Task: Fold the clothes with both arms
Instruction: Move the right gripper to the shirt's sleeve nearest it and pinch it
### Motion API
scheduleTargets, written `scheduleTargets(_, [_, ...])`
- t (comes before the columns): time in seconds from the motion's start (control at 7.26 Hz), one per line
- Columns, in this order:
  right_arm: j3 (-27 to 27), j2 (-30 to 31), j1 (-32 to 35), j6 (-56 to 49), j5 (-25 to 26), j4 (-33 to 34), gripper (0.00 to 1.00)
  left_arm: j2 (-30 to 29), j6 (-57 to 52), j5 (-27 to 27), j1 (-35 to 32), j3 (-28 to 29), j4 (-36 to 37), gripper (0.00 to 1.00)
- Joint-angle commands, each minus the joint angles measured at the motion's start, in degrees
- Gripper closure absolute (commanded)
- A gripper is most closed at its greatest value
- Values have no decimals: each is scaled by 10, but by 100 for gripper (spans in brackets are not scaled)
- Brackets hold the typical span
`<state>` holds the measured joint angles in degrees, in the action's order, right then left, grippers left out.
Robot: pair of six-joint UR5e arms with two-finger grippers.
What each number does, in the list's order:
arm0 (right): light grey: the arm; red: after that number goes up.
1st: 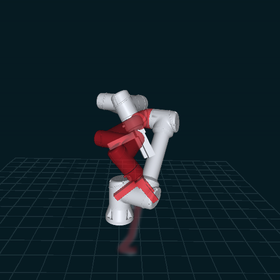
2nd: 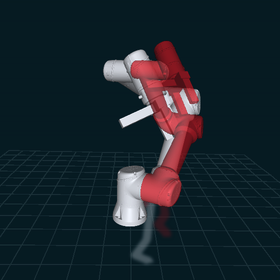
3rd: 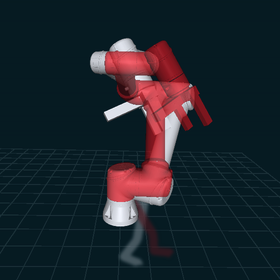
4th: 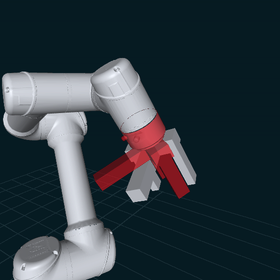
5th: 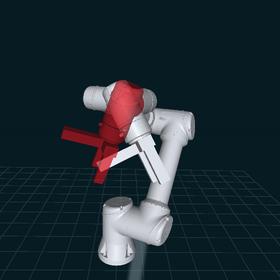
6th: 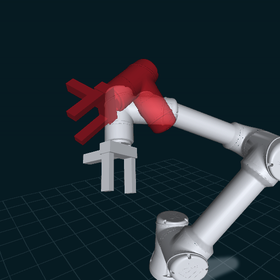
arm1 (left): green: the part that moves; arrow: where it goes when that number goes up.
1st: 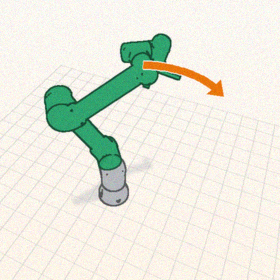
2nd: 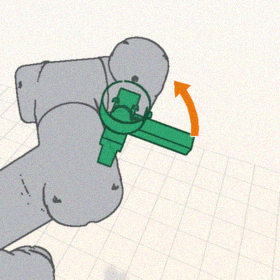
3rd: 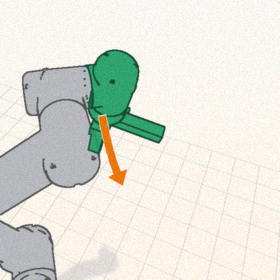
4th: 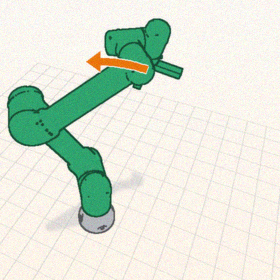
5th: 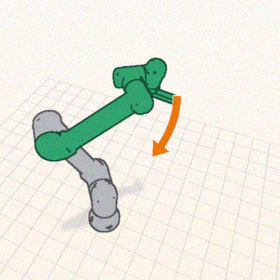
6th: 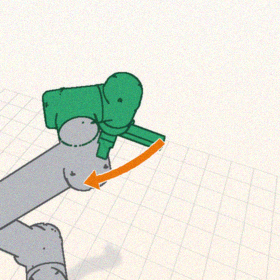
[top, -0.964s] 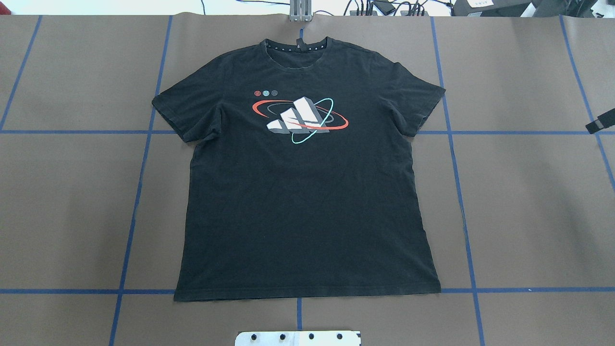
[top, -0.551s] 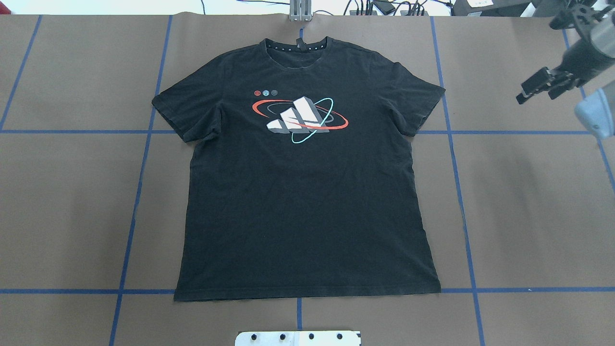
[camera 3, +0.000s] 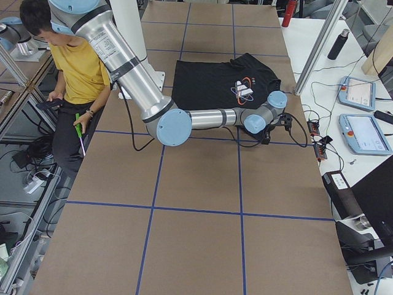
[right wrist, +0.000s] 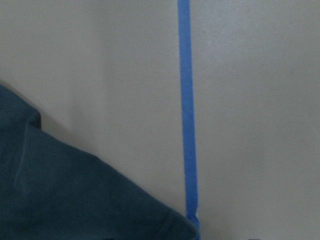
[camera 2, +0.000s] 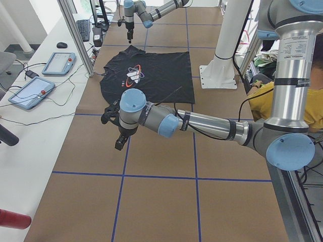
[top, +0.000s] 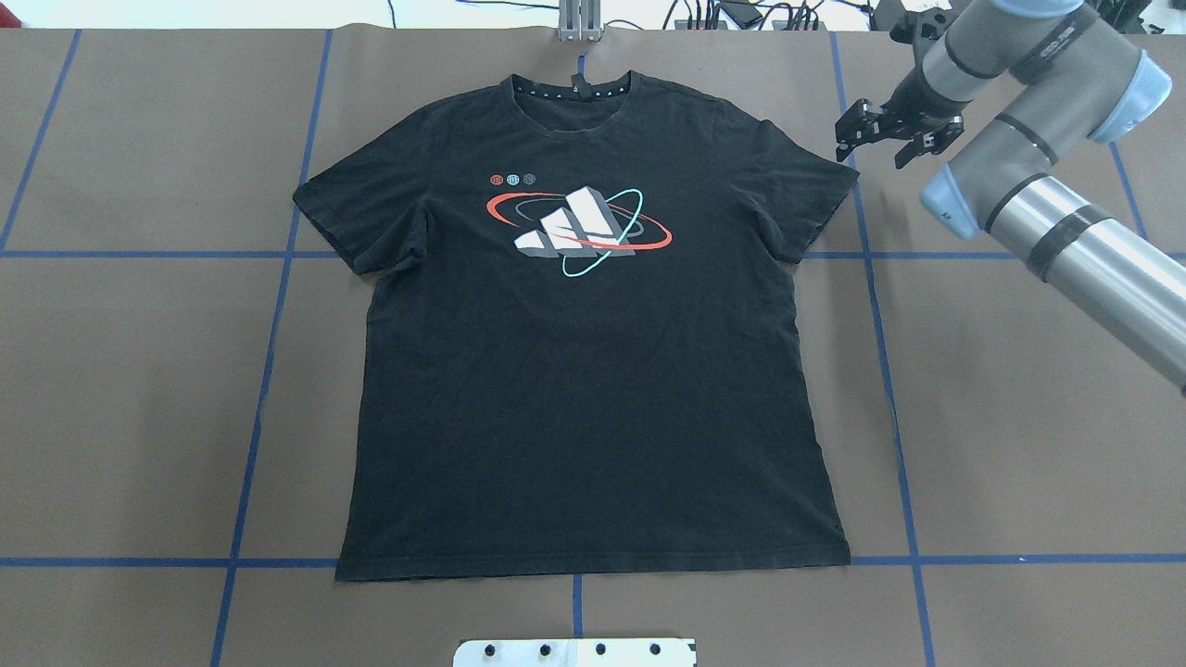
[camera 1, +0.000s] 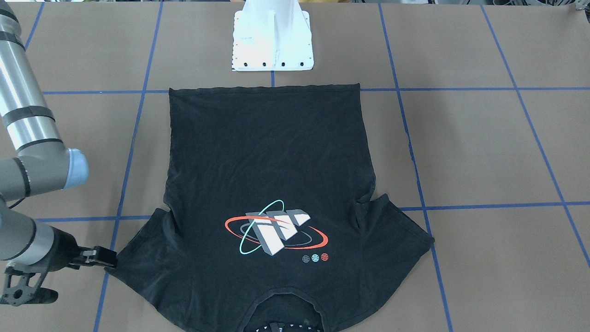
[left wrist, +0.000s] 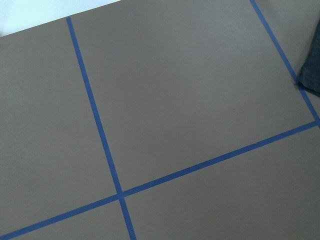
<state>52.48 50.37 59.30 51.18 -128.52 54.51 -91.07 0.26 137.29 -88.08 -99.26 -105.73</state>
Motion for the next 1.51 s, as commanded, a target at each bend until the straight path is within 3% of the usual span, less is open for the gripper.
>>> scheduleTargets(0.0, [-35,-12,-22,45,31,-32,12,-1,0,-1,0,-1,0,0])
scheduleTargets(0.28, [-36,-10,-22,45,39,-32,22,-1,2,0,0,-1,0,0])
scheduleTargets(0.41, [-35,-9,-21,45,39,-32,22,-2,4,0,0,0,0,0])
scheduleTargets(0.55, [-34,-9,-20,45,38,-33,36,-2,4,0,0,0,0,0])
scheduleTargets(0.69, [-34,-8,-20,45,38,-33,74,-2,4,0,0,1,0,0])
scheduleTargets(0.83, [-33,-8,-18,49,37,-33,100,-1,4,1,0,0,0,0])
scheduleTargets(1.38, [-26,-9,-9,52,34,-33,100,0,4,2,0,-1,0,0])
